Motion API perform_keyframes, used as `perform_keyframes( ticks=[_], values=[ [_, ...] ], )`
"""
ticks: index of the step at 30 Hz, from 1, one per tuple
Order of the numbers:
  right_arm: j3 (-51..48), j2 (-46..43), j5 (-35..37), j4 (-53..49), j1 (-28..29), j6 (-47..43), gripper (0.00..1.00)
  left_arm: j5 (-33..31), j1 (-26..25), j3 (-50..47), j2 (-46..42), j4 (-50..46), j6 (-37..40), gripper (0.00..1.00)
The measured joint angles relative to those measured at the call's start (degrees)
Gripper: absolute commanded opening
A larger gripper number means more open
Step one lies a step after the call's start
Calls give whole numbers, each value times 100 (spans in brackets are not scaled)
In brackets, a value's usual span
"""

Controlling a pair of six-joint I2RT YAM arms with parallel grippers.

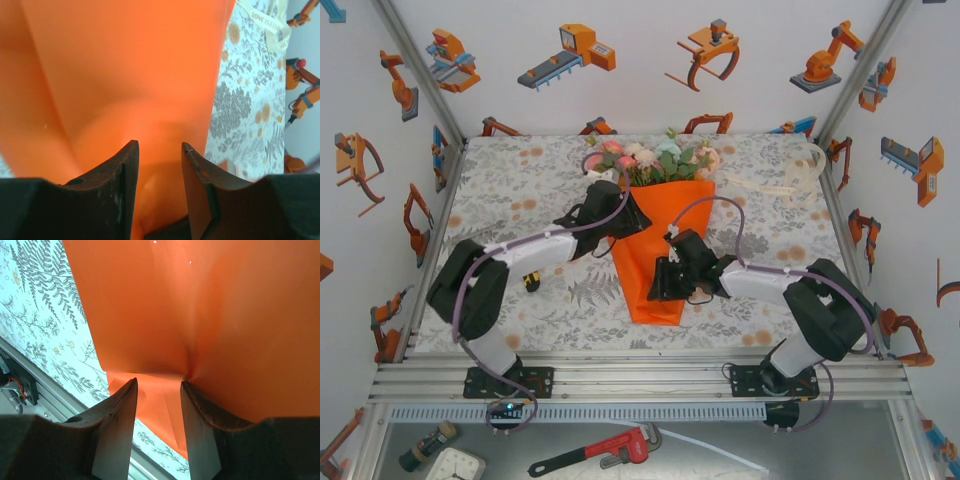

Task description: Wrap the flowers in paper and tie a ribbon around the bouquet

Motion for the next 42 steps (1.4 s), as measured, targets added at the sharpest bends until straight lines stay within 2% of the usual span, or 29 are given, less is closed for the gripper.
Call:
perform_keyframes(
  ticks=[4, 8, 15, 19, 25, 29, 33, 37, 42],
  values=[
    [-20, -13, -2, 39, 0, 42, 41, -116, 74, 192, 745, -13, -63, 37],
    [-26, -245, -35, 26, 0, 138, 42, -63, 160, 166, 1099, 122, 15, 36],
    [-22, -468, -205, 651, -127, 699, 41, 527, 382, -7, 1246, 1121, 326, 36],
    [-20, -9, -216, 1217, -280, 905, 35, 643, 476, -7, 1329, 1292, 492, 36],
    [-251, 702, -501, 1941, -330, 1132, 35, 800, 573, -15, 1344, 1432, 719, 36],
    [-319, 538, -531, 1910, -330, 1119, 37, 1104, 608, -20, 1342, 1587, 758, 36],
    [-227, 184, -431, 1471, -330, 1023, 38, 1246, 597, -20, 1239, 1580, 782, 38],
    [-131, -190, -225, 1246, -345, 909, 39, 951, 592, 155, 949, 1069, 1008, 36],
    [22, -144, 22, 1054, -374, 730, 39, 74, 660, 964, 918, 295, 1567, 33]
  ],
)
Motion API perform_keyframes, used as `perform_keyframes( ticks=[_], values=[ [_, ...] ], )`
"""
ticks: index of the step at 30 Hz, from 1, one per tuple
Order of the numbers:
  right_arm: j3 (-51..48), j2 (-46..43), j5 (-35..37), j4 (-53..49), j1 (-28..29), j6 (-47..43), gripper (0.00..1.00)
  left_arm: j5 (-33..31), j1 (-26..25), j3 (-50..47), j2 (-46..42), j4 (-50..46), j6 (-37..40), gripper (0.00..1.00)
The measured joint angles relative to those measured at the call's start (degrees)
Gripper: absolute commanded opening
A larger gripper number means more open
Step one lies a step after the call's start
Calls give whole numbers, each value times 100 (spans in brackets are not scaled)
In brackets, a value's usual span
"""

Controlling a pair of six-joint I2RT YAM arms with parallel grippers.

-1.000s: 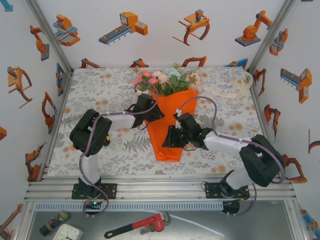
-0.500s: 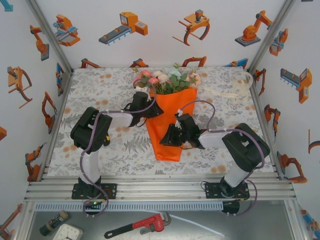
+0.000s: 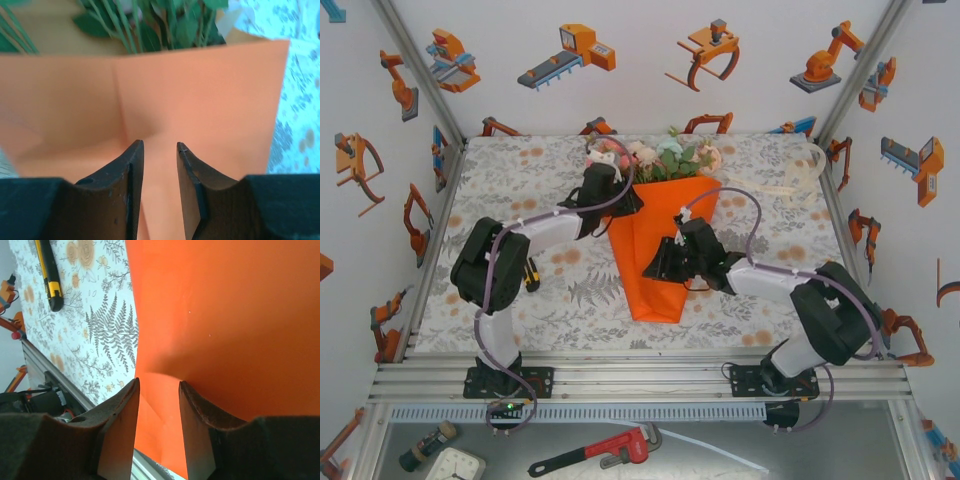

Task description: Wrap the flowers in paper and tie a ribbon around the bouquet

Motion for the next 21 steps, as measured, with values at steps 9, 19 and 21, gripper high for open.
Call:
perform_keyframes(
  ticks=[9, 19, 21],
  values=[
    [22, 413, 22, 4, -4, -7, 39, -474, 428, 765, 809, -516, 518, 30],
    [142, 308, -26, -105, -4, -46, 39, 328, 531, 723, 1019, -50, 70, 35],
    [142, 236, -57, -131, -4, -46, 39, 411, 562, 721, 918, -46, -33, 35]
  ],
)
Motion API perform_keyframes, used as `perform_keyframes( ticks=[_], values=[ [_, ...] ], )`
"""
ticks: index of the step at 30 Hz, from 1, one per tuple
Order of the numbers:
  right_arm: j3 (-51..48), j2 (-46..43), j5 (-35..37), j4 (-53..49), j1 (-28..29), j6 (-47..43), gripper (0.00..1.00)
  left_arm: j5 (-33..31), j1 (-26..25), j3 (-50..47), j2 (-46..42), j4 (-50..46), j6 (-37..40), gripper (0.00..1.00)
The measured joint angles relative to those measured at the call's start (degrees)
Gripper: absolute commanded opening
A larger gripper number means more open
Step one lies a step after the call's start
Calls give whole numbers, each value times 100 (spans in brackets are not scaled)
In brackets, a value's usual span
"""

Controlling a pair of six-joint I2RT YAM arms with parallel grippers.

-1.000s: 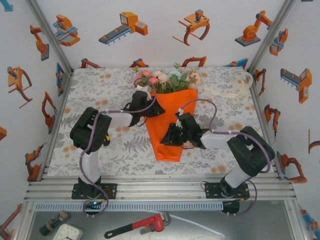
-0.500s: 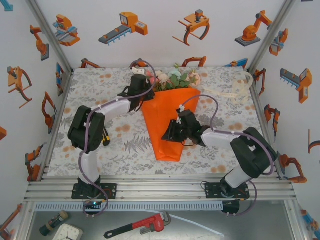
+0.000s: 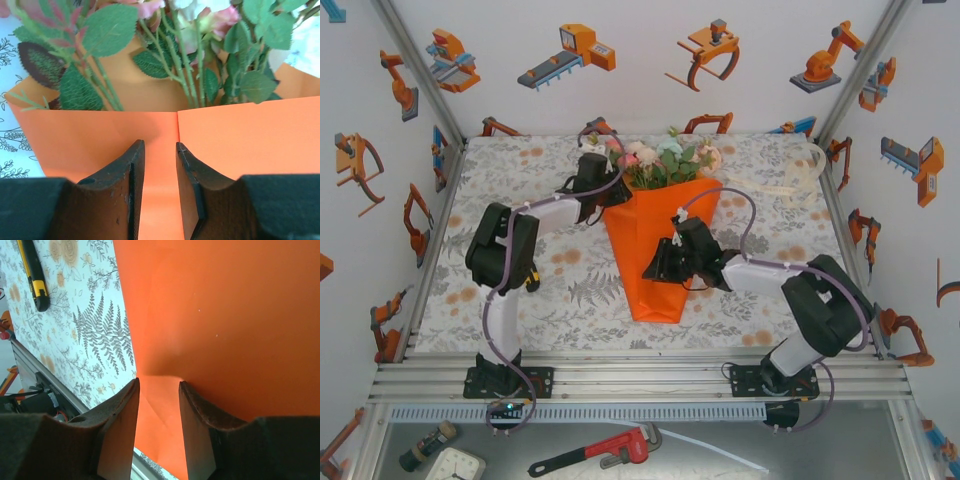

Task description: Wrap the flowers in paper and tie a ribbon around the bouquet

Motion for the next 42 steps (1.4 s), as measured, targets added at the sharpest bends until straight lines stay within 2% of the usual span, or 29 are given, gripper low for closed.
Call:
perform_keyframes(
  ticks=[7, 12, 17, 24, 32, 36, 42],
  values=[
    [15, -122, -61, -9, 0, 0, 40, -94, 79, -313, -1165, -264, -284, 35],
    [17, -68, -208, 61, 0, 4, 39, -79, -238, -627, -1845, -363, -448, 39],
    [15, 44, -424, 201, 0, 72, 40, 297, -647, -1067, -1762, -334, -914, 40],
    [48, -439, -238, -133, -59, -85, 40, 544, -785, -1266, -1596, -352, -1102, 41],
    [125, -1040, -114, -431, -835, -223, 40, 404, -960, -1543, -2374, -566, -800, 42],
    [151, -1338, -114, -605, -1235, -275, 40, 278, -1373, -1497, -2686, -772, -494, 41],
    [529, -1578, 221, -1161, -2210, -463, 42, 254, -2142, -1187, -2409, -1104, -247, 41]
  ],
)
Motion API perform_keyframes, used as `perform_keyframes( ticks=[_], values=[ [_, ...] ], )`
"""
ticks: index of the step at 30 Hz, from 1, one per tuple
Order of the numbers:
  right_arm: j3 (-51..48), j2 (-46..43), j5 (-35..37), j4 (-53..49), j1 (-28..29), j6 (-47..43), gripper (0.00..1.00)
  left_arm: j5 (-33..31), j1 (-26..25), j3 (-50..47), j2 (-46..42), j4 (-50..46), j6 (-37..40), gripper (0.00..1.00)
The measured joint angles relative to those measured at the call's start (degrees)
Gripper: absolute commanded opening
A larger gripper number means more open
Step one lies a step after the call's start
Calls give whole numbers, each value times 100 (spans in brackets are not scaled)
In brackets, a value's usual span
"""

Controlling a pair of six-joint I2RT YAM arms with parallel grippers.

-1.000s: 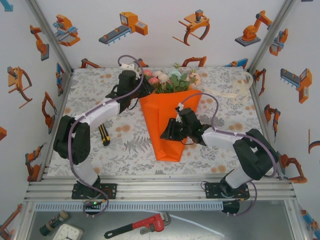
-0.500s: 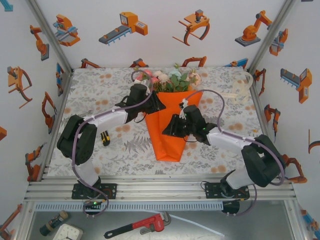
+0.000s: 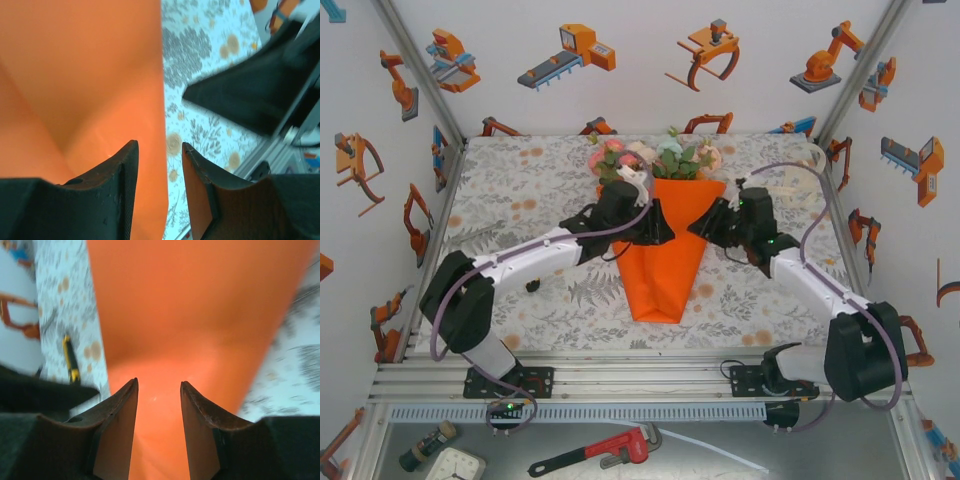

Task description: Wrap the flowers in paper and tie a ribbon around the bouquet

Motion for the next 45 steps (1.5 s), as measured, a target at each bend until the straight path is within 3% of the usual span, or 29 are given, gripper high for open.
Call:
perform_keyframes(
  ticks=[5, 9, 19, 29, 34, 40, 44, 45],
  values=[
    [1012, 592, 358, -398, -1126, -350, 46, -9, -404, -7, 402, -162, 66, 40],
    [2282, 1891, 505, -772, -1740, -645, 50, -131, -428, -345, 426, -319, 127, 41],
    [4636, 4354, 1526, -2149, -2828, -765, 61, -313, -402, -1421, 378, -190, -17, 40],
    [6955, 6360, 1552, -2911, -3488, -839, 60, -374, -400, -1556, 376, 144, -267, 40],
    [7991, 6926, 1368, -3180, -3462, -863, 47, -393, -400, -1565, 376, 190, -345, 39],
    [8107, 7075, 1145, -3335, -3447, -763, 27, -396, -361, -1565, 393, 205, -389, 39],
    [7976, 7031, 1115, -3338, -3432, -713, 0, -393, -334, -1565, 409, 212, -409, 39],
    [7899, 6994, 1106, -3338, -3418, -699, 0, -393, -328, -1565, 411, 214, -411, 39]
  ],
)
